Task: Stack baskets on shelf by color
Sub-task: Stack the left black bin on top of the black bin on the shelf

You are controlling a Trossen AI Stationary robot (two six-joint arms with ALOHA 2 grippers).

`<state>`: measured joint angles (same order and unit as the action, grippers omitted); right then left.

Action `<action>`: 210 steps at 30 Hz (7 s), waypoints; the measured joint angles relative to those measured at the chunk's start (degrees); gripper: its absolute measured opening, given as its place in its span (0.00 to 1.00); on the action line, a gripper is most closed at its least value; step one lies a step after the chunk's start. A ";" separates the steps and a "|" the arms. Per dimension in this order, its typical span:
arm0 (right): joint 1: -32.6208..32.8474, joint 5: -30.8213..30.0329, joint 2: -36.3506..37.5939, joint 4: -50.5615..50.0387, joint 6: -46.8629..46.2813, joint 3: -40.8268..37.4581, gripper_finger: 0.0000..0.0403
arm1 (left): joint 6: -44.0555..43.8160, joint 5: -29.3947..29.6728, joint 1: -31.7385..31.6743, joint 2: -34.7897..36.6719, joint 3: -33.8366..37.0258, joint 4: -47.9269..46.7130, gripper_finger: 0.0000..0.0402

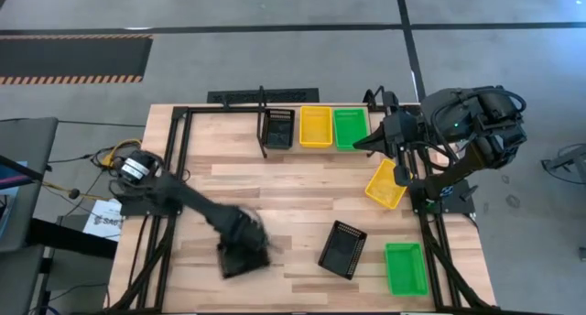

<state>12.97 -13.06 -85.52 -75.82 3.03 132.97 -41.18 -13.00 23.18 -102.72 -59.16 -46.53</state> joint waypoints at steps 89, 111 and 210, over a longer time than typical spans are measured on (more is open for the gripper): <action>0.09 -2.08 6.60 -1.91 5.42 0.02 0.02 | -9.59 27.31 -47.31 -10.34 -47.06 -24.71 0.00; 0.09 -1.99 6.58 -3.55 4.92 0.02 0.02 | -9.69 24.78 -49.07 -10.75 -47.06 -25.20 0.00; 3.37 0.13 6.49 -3.53 4.52 0.02 0.02 | -11.79 26.43 -46.35 -10.75 -49.73 -27.99 0.00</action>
<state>16.35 -12.93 -79.02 -79.35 7.55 132.99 -52.97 13.43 -23.17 -113.47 -108.89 -74.52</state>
